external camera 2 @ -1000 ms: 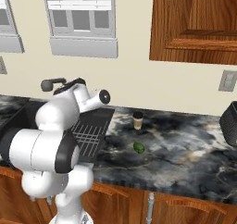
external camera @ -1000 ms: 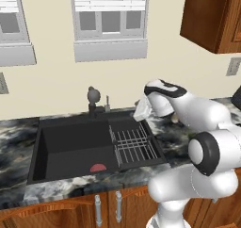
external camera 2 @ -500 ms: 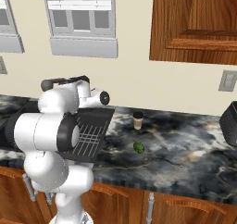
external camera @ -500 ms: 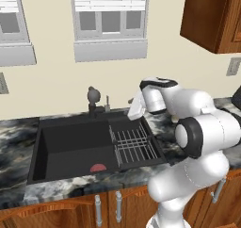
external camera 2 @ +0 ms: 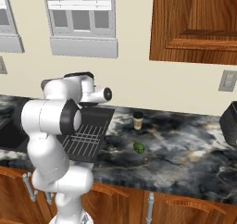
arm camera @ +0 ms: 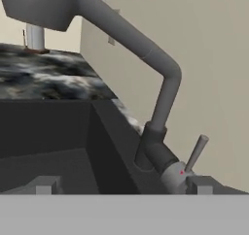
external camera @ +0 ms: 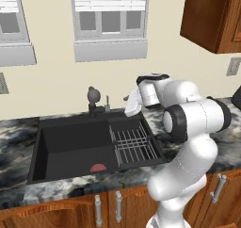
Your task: Turn on the sink faucet. Then move the avocado from the counter to the sink. Turn off the sink. Move the vegetable from the sink to the pot next to the stove. Finally move the pot to the rear left burner.
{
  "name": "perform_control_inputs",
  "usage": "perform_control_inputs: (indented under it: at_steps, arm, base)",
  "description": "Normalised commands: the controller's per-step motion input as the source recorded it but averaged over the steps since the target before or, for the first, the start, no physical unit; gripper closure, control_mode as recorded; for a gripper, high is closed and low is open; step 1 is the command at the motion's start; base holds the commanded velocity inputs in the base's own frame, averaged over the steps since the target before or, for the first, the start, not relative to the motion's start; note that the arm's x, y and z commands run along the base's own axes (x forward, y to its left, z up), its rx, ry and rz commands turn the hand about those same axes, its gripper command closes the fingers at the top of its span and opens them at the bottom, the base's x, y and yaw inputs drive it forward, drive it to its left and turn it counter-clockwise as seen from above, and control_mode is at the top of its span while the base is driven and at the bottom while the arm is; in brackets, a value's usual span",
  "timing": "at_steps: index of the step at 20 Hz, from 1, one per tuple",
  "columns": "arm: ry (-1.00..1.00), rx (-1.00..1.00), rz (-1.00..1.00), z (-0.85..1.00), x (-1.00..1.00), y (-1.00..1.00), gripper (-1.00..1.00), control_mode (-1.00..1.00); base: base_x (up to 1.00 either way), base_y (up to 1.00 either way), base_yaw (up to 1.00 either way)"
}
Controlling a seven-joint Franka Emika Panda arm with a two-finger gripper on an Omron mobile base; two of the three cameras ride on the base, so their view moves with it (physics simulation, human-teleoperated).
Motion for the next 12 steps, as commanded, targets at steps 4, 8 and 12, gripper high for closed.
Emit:
perform_control_inputs:
  at_steps: [4, 8, 12]
  arm:
    - [0.00, 0.00, 0.07, -0.12, 0.38, 0.09, -1.00, -1.00]
    - [0.00, 0.00, 0.05, -0.14, 0.38, 0.14, -1.00, -1.00]
    - [0.00, 0.00, 0.02, -0.16, 0.35, 0.20, -1.00, -1.00]
  base:
    - [0.00, 0.00, 0.00]
    - [0.00, 0.00, 0.00]
    - [0.00, 0.00, 0.00]
